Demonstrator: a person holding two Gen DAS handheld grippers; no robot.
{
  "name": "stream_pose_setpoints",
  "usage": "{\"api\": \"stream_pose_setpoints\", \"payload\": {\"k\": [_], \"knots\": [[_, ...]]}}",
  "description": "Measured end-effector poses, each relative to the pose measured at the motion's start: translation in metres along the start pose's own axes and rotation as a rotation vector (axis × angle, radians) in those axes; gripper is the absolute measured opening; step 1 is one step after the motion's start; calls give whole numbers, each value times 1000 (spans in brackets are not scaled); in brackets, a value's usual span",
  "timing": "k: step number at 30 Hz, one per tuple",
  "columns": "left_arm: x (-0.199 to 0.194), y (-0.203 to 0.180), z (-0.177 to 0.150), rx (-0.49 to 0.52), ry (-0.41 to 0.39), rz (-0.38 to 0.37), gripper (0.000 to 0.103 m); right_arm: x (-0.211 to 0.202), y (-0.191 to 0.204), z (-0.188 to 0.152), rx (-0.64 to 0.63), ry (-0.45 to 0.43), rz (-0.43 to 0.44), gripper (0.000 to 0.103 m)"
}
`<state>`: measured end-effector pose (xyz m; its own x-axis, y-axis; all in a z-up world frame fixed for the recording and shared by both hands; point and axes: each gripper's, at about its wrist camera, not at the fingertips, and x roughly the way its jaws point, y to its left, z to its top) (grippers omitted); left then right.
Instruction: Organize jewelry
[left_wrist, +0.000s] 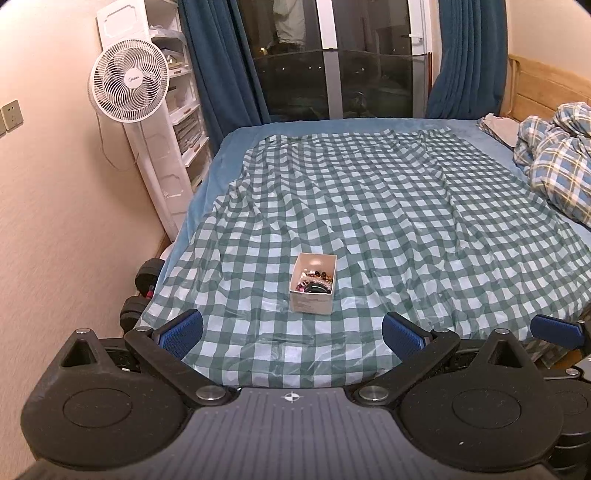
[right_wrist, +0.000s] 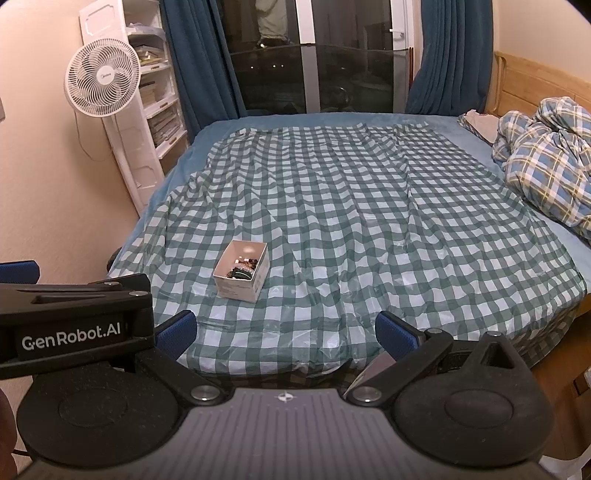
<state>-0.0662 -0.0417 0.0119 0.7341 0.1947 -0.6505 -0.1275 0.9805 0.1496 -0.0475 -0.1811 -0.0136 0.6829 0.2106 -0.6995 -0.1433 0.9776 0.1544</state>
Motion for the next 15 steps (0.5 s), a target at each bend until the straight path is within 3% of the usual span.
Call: {"api": "stream_pose_setpoints", "payload": {"k": [15], "knots": [[1, 2, -3, -1, 6, 0, 79, 1, -1, -2, -2, 6, 0, 103]]}}
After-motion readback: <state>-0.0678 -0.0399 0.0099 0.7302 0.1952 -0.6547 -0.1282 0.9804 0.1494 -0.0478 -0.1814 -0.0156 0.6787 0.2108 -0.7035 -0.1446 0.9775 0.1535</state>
